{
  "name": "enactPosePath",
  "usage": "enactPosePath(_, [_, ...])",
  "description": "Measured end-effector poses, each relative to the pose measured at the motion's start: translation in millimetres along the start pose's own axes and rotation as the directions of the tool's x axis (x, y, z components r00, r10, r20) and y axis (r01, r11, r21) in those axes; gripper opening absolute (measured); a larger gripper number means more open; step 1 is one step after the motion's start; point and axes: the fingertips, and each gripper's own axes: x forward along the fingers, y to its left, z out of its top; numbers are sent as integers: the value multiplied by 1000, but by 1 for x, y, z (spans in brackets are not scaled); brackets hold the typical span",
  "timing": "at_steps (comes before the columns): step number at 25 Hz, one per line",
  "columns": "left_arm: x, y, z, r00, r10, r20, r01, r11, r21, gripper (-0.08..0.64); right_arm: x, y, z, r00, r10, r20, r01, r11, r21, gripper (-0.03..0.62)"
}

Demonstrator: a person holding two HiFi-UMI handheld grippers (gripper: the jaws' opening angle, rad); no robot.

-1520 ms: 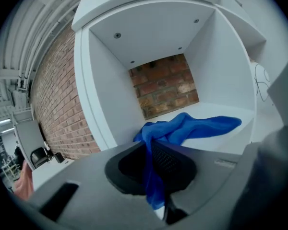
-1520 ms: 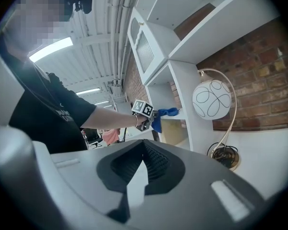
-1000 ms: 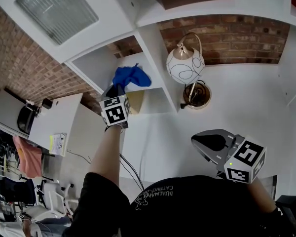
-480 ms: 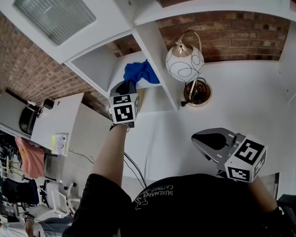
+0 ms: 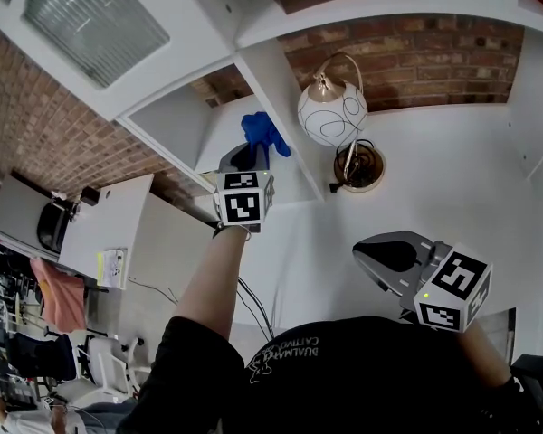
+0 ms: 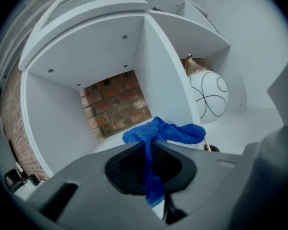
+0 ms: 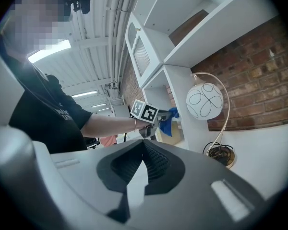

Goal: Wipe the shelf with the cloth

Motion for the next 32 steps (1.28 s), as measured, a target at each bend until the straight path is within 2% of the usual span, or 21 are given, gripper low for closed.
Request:
enactPosePath(11, [-4, -45, 17, 992, -111, 59, 112, 994, -14, 21, -9, 6, -6, 1000, -8, 15, 7, 1000, 25, 8])
enactPosePath(13, [-5, -42, 17, 989, -143, 48, 144, 989, -13, 26, -8, 10, -7, 1000, -4, 14, 3, 1000, 18, 9])
enactPosePath(14, [-6, -32, 15, 991, -132, 38, 133, 991, -26, 28, -8, 12, -7, 1000, -2, 12, 2, 1000, 10, 8])
enactPosePath(16, [-10, 7, 8, 999, -26, 23, 28, 996, -87, 28, -8, 15, -7, 1000, -2, 8, 2, 1000, -5, 9])
enactPosePath(18, [-19, 60, -9, 993, 122, -7, -121, 980, -157, 29, -10, 15, -8, 1000, -8, 10, 8, 1000, -3, 9])
enactPosePath(21, [-36, 126, -49, 953, 272, -136, -295, 935, -198, 29, -15, 13, -10, 1000, -19, 14, 19, 1000, 7, 9])
enactPosePath(23, [-45, 148, -66, 932, 300, -204, -338, 922, -187, 29, -15, 15, -12, 1000, -16, 9, 16, 1000, 6, 8])
enactPosePath(27, [-41, 144, -68, 937, 251, -245, -291, 946, -144, 29, -14, 19, -15, 1000, 0, -5, 0, 1000, 14, 8])
enactPosePath(32, [-33, 102, -55, 963, 142, -228, -156, 987, -43, 28, -11, 21, -14, 1000, 9, 11, -9, 1000, 19, 9])
